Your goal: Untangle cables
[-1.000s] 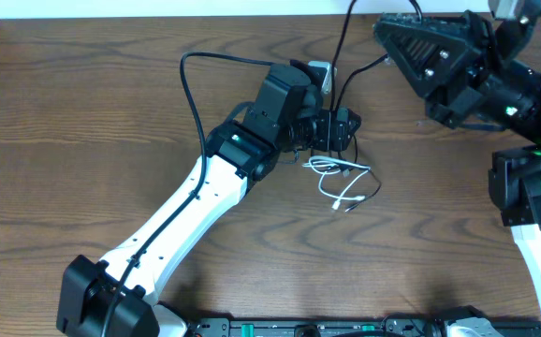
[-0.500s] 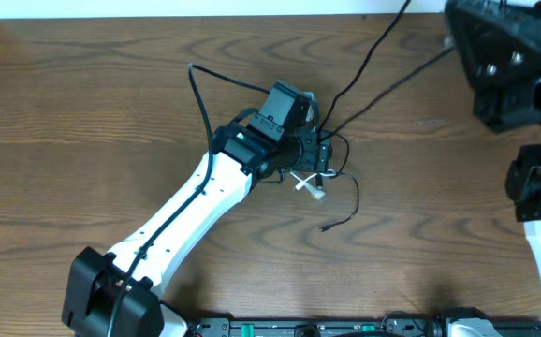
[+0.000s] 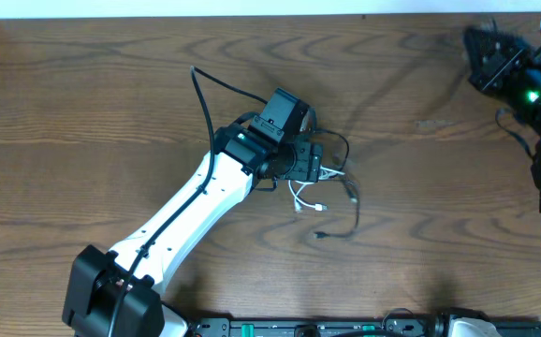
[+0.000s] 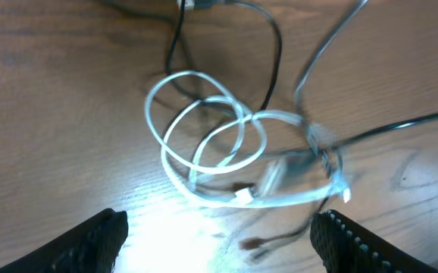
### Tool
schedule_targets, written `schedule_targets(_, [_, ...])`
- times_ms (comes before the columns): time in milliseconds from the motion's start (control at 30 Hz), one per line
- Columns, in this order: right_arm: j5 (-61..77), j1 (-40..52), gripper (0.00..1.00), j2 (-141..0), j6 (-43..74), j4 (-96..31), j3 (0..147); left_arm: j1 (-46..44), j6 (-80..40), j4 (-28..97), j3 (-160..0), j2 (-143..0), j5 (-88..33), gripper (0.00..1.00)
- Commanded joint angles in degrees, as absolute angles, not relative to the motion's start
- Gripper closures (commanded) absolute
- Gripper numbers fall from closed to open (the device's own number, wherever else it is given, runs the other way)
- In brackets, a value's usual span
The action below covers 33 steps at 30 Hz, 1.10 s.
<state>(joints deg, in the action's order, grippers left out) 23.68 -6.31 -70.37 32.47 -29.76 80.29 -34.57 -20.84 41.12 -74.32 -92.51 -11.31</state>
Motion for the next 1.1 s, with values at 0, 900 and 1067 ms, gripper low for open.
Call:
schedule_targets(0, [-4.58,-6.94,0.99,-70.48,26.02,-37.34,80.55,-34.48,-19.35,42.44,-74.15,-92.92,-10.41,0.19])
schedule_targets(900, [-17.47,-9.93,0.99,-80.42,1.02,-42.63,80.53,-33.23,-18.72,49.41,-74.13,-92.92,-6.35,0.19])
schedule_targets(1067, [-23.88,-15.92,0.99,-83.46,2.76,-42.02,80.53,-31.07,-18.72,51.88,-74.13,-92.90,-6.35,0.19])
